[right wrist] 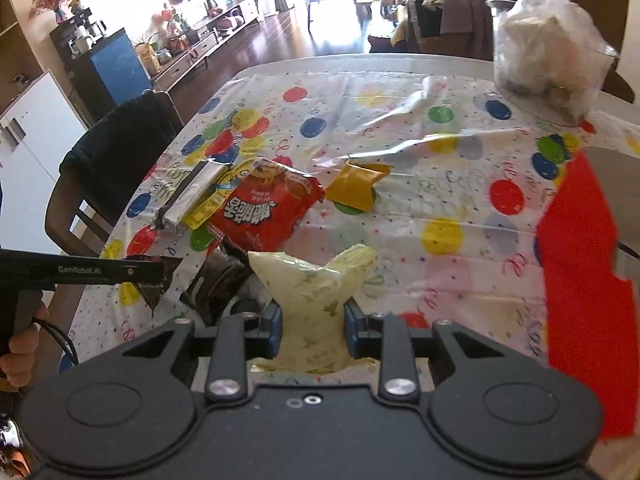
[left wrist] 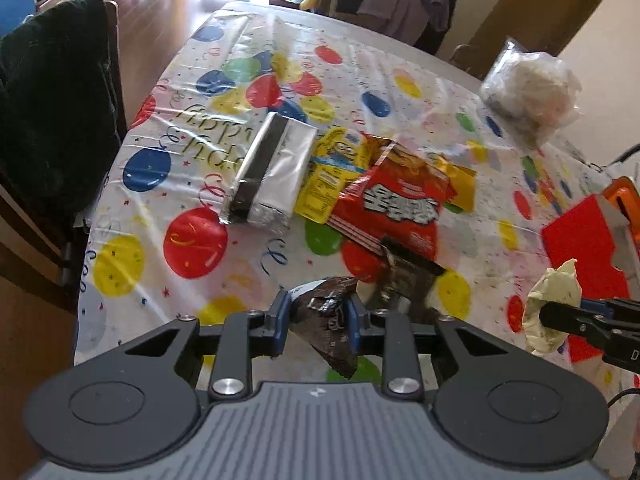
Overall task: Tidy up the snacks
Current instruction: 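Grasp the dark brown wrapper with the left tool while the right tool grasps the pale yellow wrapper, then carry the dark brown and pale yellow wrappers over the box with both tools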
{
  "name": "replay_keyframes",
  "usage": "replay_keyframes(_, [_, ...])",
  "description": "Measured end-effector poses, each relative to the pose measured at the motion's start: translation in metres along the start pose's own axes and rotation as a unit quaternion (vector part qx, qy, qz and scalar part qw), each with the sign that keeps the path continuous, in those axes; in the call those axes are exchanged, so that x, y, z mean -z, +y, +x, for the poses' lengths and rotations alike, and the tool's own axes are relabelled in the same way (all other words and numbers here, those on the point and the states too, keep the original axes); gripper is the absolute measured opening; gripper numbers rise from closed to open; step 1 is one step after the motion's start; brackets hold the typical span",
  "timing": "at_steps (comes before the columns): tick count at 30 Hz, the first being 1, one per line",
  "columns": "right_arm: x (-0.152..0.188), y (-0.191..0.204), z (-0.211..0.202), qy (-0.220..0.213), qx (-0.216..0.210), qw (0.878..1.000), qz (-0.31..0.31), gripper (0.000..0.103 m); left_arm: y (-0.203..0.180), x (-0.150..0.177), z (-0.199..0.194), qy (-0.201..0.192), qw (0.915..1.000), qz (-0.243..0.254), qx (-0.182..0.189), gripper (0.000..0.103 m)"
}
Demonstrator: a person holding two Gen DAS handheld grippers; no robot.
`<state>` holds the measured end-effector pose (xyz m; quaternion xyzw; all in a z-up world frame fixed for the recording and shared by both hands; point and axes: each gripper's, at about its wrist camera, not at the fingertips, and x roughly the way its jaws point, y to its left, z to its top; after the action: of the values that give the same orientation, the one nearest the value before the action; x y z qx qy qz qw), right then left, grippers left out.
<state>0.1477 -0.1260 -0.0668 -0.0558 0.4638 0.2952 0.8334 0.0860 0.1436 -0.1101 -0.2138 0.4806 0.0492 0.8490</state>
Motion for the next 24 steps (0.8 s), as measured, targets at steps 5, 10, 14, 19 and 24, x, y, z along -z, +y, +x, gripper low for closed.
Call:
replay_keyframes(5, [0.01, -0.006, -0.021, -0.001, 0.018, 1.0, 0.023, 0.028, -0.015, 0.007, -0.018, -0.016, 0.9995, 0.023, 0.015, 0.027])
replay_keyframes(10, [0.014, -0.014, -0.048, -0.017, 0.038, 0.998, 0.038, 0.028, -0.035, 0.006, -0.037, -0.026, 0.998, 0.043, 0.039, 0.026])
replay_keyframes(14, [0.013, -0.024, -0.072, -0.032, 0.057, 0.997, 0.041, 0.028, -0.063, 0.001, -0.053, -0.031, 0.9954, 0.068, 0.061, 0.026])
replay_keyframes(19, [0.013, -0.047, -0.101, -0.053, 0.075, 0.995, 0.05, 0.028, -0.109, -0.007, -0.064, -0.043, 0.9905, 0.104, 0.079, 0.026])
replay_keyframes(24, [0.014, -0.085, -0.124, -0.07, 0.089, 0.992, 0.062, 0.028, -0.159, -0.012, -0.063, -0.049, 0.9846, 0.134, 0.101, 0.026])
